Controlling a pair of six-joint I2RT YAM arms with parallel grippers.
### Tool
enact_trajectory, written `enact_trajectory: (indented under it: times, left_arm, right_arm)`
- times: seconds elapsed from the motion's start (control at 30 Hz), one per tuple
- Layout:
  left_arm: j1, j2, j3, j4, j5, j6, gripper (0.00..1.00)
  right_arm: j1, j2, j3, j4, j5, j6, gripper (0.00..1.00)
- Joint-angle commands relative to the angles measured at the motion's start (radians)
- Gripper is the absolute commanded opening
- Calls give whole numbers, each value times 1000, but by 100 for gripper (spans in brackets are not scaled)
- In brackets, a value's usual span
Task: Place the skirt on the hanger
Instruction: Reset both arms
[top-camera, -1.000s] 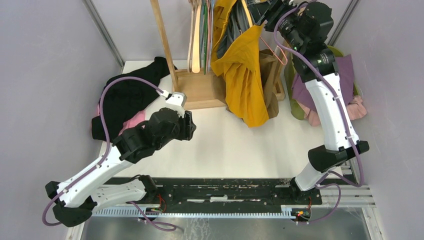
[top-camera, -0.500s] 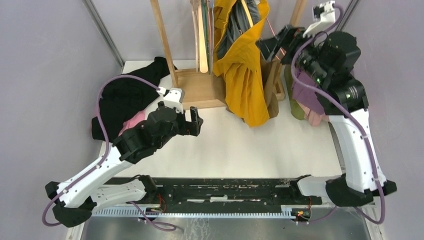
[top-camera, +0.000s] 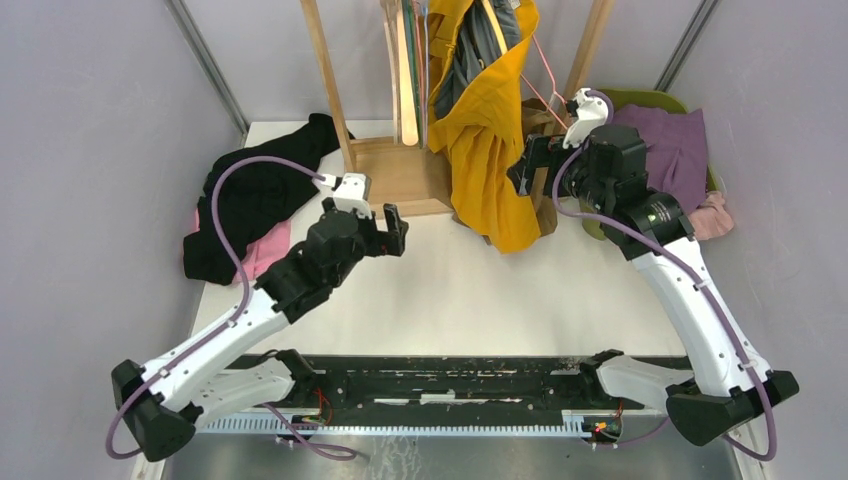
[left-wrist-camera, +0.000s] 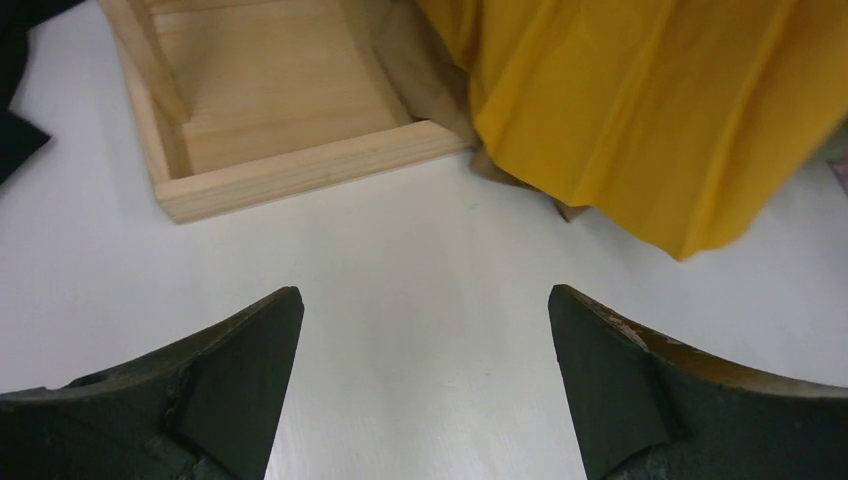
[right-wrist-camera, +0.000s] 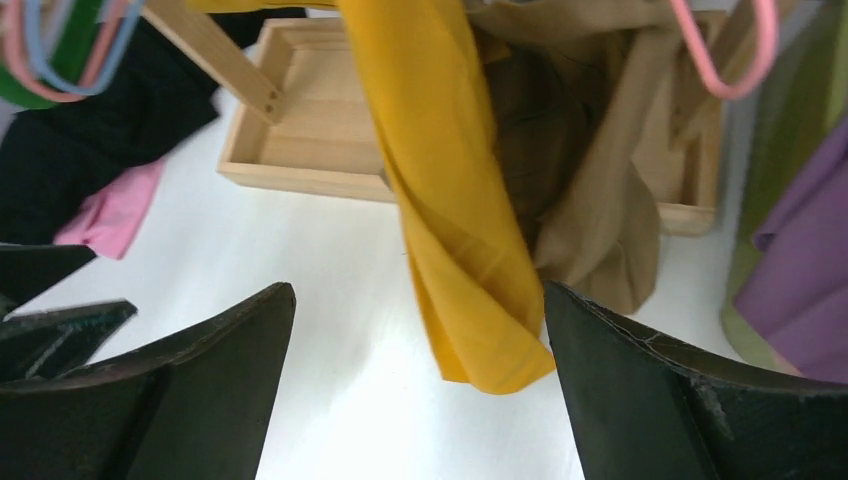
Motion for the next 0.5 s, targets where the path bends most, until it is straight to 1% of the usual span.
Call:
enact_trajectory:
  times: [0.0,0.07,0.1,0.13,0.17,0.2,0.23,0.27,0.33,0.47]
  left_arm:
    - [151,-6,-63,191,65,5,99]
    - [217,-49,-96,211,62,-3,99]
    - [253,-59,-108,216,71,-6,99]
    - [294,-60,-119,224,91,-10,99]
    - [339,-55,-131,231,116,-17,99]
    - [384,-45,-144,243,141,-28,99]
    - [428,-36,-177,268,178,-45,99]
    - [466,-27,-208,300,207,-59,99]
    - [514,-1,-258,340,221,-77,99]
    - [567,56,-328,387,178,-63,99]
  right_arm:
    - [-31,-47,-30,44,168,-56,100]
    - [-114,-82,-65,37,138,-49,100]
    - [-195,-103,-92,41,115,-33,100]
    - [-235,-130,-131,52,74,-18,100]
    - [-306,-153,-171,63,37,0,100]
    - [-379,-180,-209,72,17,19,100]
    - [-414,-215,-270,83,15,48,100]
    - [-439,-241,-315,102,14,69,100]
    - [-450,-282,-399,130,36,87,100]
    - [-451,-362,-568,203,161,66,100]
